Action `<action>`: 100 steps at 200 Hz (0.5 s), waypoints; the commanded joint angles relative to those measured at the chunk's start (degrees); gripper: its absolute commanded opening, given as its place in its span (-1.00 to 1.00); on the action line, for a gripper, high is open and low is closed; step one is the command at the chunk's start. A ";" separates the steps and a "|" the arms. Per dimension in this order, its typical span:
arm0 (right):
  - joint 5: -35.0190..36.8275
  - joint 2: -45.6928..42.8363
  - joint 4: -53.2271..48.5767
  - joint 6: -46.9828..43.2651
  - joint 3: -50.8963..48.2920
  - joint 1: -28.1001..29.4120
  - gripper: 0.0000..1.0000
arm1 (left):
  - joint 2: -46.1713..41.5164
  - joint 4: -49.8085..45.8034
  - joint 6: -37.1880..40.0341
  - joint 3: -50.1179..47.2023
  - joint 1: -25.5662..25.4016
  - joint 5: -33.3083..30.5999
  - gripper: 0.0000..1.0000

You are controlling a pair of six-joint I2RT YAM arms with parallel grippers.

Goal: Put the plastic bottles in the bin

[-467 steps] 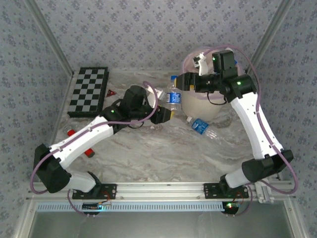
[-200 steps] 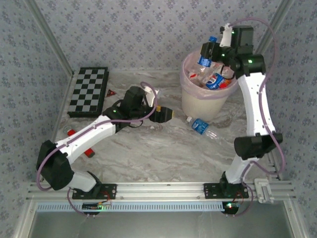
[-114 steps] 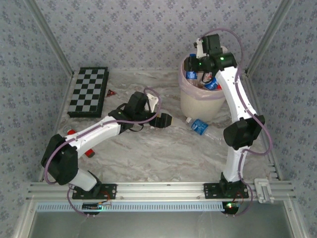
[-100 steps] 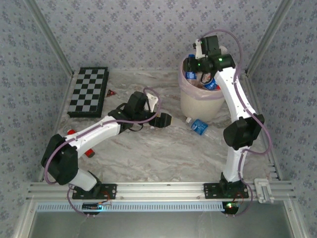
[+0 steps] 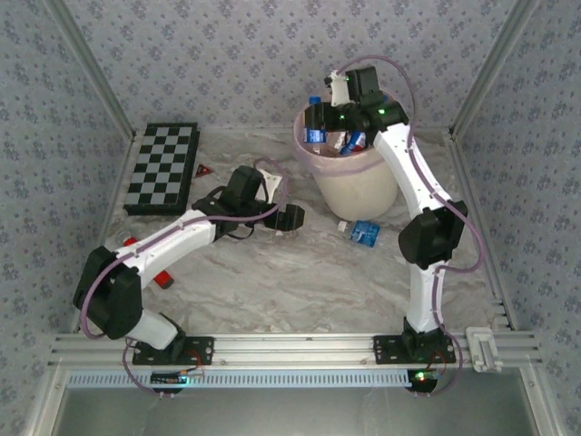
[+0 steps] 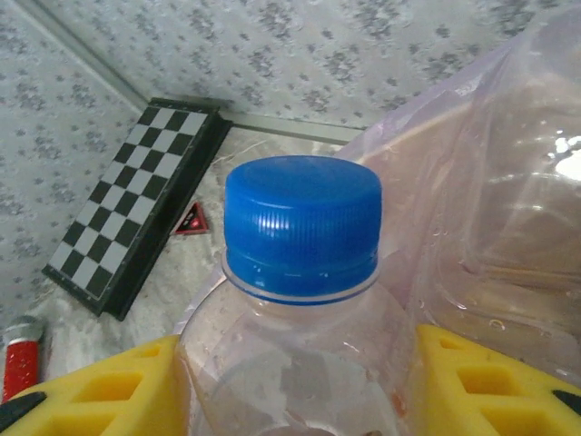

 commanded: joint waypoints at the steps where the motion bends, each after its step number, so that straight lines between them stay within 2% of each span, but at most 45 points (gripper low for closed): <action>1: -3.45 3.10 -9.12 2.63 0.15 0.71 -0.39 | -3.05 -1.31 -0.06 0.15 0.25 -1.54 0.95; 49: 2.33 1.04 -13.20 0.61 -0.28 -0.41 -0.34 | -3.75 -0.81 -0.64 -0.78 0.36 -1.99 0.95; 100: 6.76 -0.75 -17.88 -1.20 3.10 -1.59 0.21 | -3.06 -0.36 -1.29 -0.14 0.34 -1.63 0.95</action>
